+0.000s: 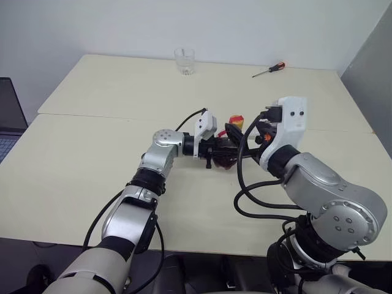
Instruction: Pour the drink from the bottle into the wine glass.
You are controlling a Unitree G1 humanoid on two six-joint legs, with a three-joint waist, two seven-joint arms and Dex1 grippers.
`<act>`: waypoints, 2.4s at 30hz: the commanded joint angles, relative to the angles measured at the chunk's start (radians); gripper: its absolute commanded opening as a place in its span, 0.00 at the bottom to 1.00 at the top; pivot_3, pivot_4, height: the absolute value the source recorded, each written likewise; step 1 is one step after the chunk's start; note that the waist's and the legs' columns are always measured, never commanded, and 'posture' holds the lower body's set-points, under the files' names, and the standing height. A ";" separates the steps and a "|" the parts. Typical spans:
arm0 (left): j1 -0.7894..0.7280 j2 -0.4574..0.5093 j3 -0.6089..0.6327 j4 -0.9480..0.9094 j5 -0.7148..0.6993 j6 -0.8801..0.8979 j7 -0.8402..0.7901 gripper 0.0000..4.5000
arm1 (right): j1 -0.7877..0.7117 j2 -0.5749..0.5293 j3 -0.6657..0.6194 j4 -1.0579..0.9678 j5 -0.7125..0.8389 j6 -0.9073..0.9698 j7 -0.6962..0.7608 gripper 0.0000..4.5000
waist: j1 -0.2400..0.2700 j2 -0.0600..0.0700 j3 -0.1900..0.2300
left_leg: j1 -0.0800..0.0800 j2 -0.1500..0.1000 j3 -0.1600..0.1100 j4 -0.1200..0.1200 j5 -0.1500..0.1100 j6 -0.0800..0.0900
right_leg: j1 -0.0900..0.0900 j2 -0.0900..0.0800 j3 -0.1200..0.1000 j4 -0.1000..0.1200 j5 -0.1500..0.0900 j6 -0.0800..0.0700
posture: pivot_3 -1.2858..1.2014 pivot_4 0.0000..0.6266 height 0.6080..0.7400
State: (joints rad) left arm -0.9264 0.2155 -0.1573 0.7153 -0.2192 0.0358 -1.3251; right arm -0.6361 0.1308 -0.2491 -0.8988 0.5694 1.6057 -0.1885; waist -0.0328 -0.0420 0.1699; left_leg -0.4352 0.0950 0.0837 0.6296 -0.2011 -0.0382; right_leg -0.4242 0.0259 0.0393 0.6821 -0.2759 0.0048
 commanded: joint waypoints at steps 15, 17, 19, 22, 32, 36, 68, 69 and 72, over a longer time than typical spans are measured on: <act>0.005 -0.004 0.003 -0.072 -0.003 -0.006 0.001 0.20 | -0.090 0.050 -0.016 0.006 -0.048 0.009 0.034 1.00 | 0.000 0.000 0.000 | 0.000 0.000 0.000 0.000 0.000 0.000 | 0.000 0.000 0.000 0.000 0.002 -0.003 | 0.52 0.24 1.00; 0.005 -0.005 0.003 -0.073 -0.002 -0.005 0.004 0.20 | -0.090 0.053 -0.016 0.009 -0.051 0.009 0.036 0.92 | 0.000 0.000 0.000 | 0.000 0.000 0.000 0.000 0.000 0.000 | 0.000 0.000 0.000 0.000 0.002 -0.003 | 0.52 0.24 1.00; 0.006 -0.005 0.004 -0.074 -0.002 -0.005 0.005 0.20 | -0.089 0.054 -0.015 0.011 -0.055 0.009 0.040 0.80 | 0.000 0.000 0.000 | 0.000 0.000 0.000 0.000 0.000 0.000 | 0.000 0.000 0.000 0.000 0.002 -0.003 | 0.52 0.24 1.00; 0.007 -0.004 0.005 -0.070 -0.001 -0.008 0.005 0.20 | -0.087 0.053 -0.014 0.012 -0.057 0.009 0.044 0.56 | 0.000 0.000 0.000 | 0.000 0.000 0.000 0.000 0.000 0.000 | 0.000 0.000 0.000 0.000 0.002 -0.003 | 0.52 0.24 1.00; 0.006 -0.003 0.009 -0.068 -0.001 -0.009 0.007 0.20 | -0.093 -0.029 -0.019 0.030 -0.045 0.000 0.103 0.28 | 0.000 0.000 0.000 | 0.000 0.000 0.000 0.000 0.000 0.000 | 0.000 0.000 0.000 0.001 0.002 -0.003 | 0.52 0.24 1.00; 0.020 -0.001 0.008 -0.093 -0.007 0.003 0.004 0.20 | -0.104 -0.265 0.007 0.121 0.010 -0.157 0.305 0.28 | 0.000 0.000 0.000 | 0.000 -0.001 0.001 0.001 0.000 0.000 | 0.000 -0.001 0.000 0.000 0.002 -0.003 | 0.52 0.24 1.00; 0.147 -0.008 0.011 -0.386 -0.044 0.147 0.119 0.19 | -0.303 -0.775 0.409 0.983 -0.086 -0.948 1.531 0.35 | 0.004 0.004 0.003 | 0.002 0.000 0.002 0.009 0.000 0.000 | 0.001 0.003 0.000 0.006 0.002 -0.004 | 0.52 0.24 1.00; 0.143 -0.009 0.009 -0.381 -0.044 0.146 0.115 0.19 | -0.293 -0.781 0.401 0.956 -0.078 -0.933 1.523 0.44 | 0.004 0.004 0.003 | 0.002 0.000 0.002 0.011 0.000 0.000 | 0.001 0.003 0.000 0.007 0.002 -0.004 | 0.52 0.24 1.00; 0.135 -0.012 0.004 -0.371 -0.043 0.145 0.104 0.19 | -0.262 -0.798 0.383 0.888 -0.064 -0.906 1.506 0.66 | 0.004 0.005 0.003 | 0.002 0.000 0.001 0.013 0.000 0.000 | 0.002 0.003 0.000 0.009 0.002 -0.004 | 0.52 0.24 1.00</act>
State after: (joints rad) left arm -0.7488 0.2114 -0.1594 0.3863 -0.2302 0.1922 -1.2159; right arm -0.9023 -0.6531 0.1527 0.0452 0.4863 0.6854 1.3176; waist -0.0288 -0.0371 0.1728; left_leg -0.4336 0.0951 0.0853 0.6435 -0.2013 -0.0378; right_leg -0.4228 0.0287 0.0395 0.6926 -0.2738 0.0013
